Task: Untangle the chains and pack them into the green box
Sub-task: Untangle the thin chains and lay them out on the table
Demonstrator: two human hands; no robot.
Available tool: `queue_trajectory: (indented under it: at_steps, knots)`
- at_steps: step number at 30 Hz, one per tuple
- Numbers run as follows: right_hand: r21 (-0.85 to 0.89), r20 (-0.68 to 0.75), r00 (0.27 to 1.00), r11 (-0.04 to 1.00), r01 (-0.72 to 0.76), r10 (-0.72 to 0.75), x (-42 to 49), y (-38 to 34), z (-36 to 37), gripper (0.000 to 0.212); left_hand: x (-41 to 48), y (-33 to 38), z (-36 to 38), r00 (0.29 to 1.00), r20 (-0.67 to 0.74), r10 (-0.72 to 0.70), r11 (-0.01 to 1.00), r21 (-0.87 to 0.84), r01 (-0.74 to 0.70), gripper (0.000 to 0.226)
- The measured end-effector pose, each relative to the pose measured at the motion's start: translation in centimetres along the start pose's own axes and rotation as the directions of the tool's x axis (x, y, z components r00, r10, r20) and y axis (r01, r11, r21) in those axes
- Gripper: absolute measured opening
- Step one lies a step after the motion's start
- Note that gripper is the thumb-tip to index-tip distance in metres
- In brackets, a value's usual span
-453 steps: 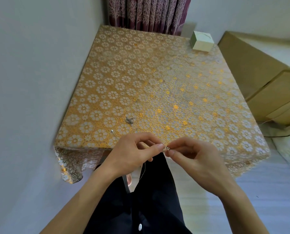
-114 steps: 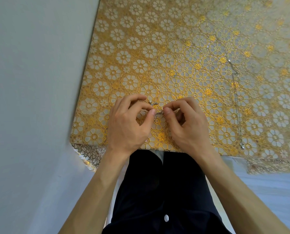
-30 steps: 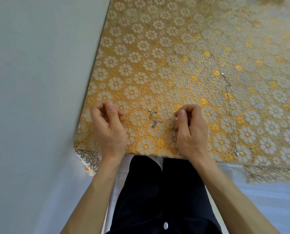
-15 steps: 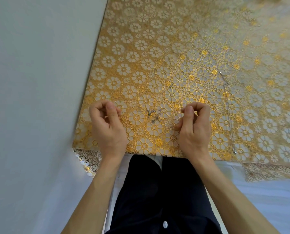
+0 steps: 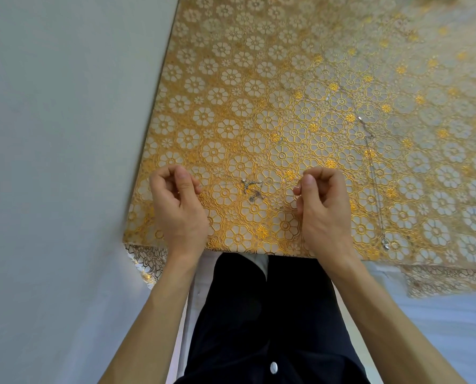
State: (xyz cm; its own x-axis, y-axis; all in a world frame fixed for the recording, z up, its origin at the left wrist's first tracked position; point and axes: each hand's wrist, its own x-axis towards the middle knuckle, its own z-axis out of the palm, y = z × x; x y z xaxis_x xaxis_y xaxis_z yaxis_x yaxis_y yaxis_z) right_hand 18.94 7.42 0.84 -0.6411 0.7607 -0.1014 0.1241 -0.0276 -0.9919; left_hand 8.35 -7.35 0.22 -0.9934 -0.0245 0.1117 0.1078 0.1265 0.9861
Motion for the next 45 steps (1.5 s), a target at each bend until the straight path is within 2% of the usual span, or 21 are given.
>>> queue_trajectory:
  at_steps: [5,7,9,12,15,17,19,21,23,24,26,28,30,33,36,40,42,45]
  knots:
    - [0.09,0.049,0.995,0.991,-0.094,0.09,-0.9,-0.9,-1.2,0.011,1.0,0.7,-0.6,0.977,0.07,-0.201,0.976,-0.074,0.206,0.013]
    - [0.014,0.049,0.998,0.999,-0.05,0.05,-1.2,-0.7,-1.7,0.014,1.3,1.2,-1.0,0.955,0.136,-0.262,0.96,-0.064,0.273,0.016]
    - [-0.14,0.066,0.998,0.99,0.022,-0.013,-1.5,-0.3,-2.2,0.014,1.6,2.2,-1.3,0.932,0.227,-0.284,0.953,-0.042,0.301,0.017]
    - [-0.382,0.133,0.988,0.916,0.123,-0.077,-1.9,0.0,-2.7,0.015,1.8,4.5,-1.2,0.89,0.375,-0.259,0.959,-0.01,0.283,0.016]
    - [-0.608,0.209,0.974,0.768,0.202,-0.091,-2.0,-0.1,-2.7,0.014,2.2,7.0,-0.7,0.822,0.532,-0.204,0.976,0.047,0.211,0.013]
    - [-0.711,0.227,0.972,0.673,0.204,-0.055,-2.0,-0.4,-2.3,0.013,2.5,8.5,0.0,0.758,0.627,-0.176,0.984,0.086,0.158,0.012]
    - [-0.738,0.223,0.975,0.653,0.167,0.003,-1.9,-1.1,-1.8,0.017,2.7,9.6,0.7,0.707,0.691,-0.152,0.987,0.146,0.069,0.012]
    - [-0.68,0.234,0.972,0.721,0.135,0.039,-1.6,-2.3,-1.0,0.031,2.7,10.6,1.3,0.656,0.741,-0.141,0.977,0.211,-0.028,0.015]
    - [-0.501,0.268,0.961,0.862,0.076,0.071,-1.1,-3.7,-0.2,0.041,2.6,11.5,1.7,0.597,0.791,-0.135,0.966,0.238,-0.097,0.017]
    - [-0.403,0.29,0.953,0.914,0.04,0.086,-0.9,-4.2,0.1,0.041,2.5,11.9,1.8,0.57,0.811,-0.132,0.965,0.238,-0.113,0.017]
    - [-0.315,0.321,0.942,0.949,0.003,0.104,-0.6,-5.0,0.4,0.024,2.4,12.7,1.8,0.537,0.833,-0.129,0.965,0.23,-0.124,0.016]
    - [-0.275,0.302,0.947,0.961,-0.024,0.11,-0.5,-5.3,0.5,0.019,2.6,13.2,1.5,0.542,0.831,-0.125,0.965,0.229,-0.129,0.017]
    - [-0.228,0.254,0.954,0.968,-0.103,0.161,-0.6,-5.4,-0.1,0.022,2.9,13.4,0.8,0.584,0.804,-0.112,0.97,0.215,-0.109,0.018]
    - [-0.13,0.186,0.96,0.973,-0.189,0.211,-0.8,-5.3,-2.0,0.022,3.6,13.1,-0.6,0.671,0.733,-0.109,0.987,0.161,-0.016,0.015]
    - [-0.042,0.145,0.966,0.977,-0.21,0.214,-1.2,-5.5,-3.7,0.021,3.6,12.4,-1.7,0.716,0.684,-0.139,0.99,0.105,0.093,0.019]
    - [0.106,0.151,0.969,0.971,-0.214,0.197,-1.9,-6.2,-4.7,0.023,2.3,11.2,-2.2,0.713,0.665,-0.222,0.963,0.036,0.266,0.019]
    - [0.261,0.182,0.959,0.929,-0.261,0.218,-2.2,-6.8,-4.9,0.025,1.6,10.6,-2.3,0.699,0.662,-0.27,0.919,-0.039,0.392,0.018]
    - [0.376,0.222,0.951,0.88,-0.289,0.217,-2.5,-7.6,-5.0,0.027,0.7,9.6,-2.5,0.685,0.652,-0.324,0.861,-0.096,0.499,0.022]
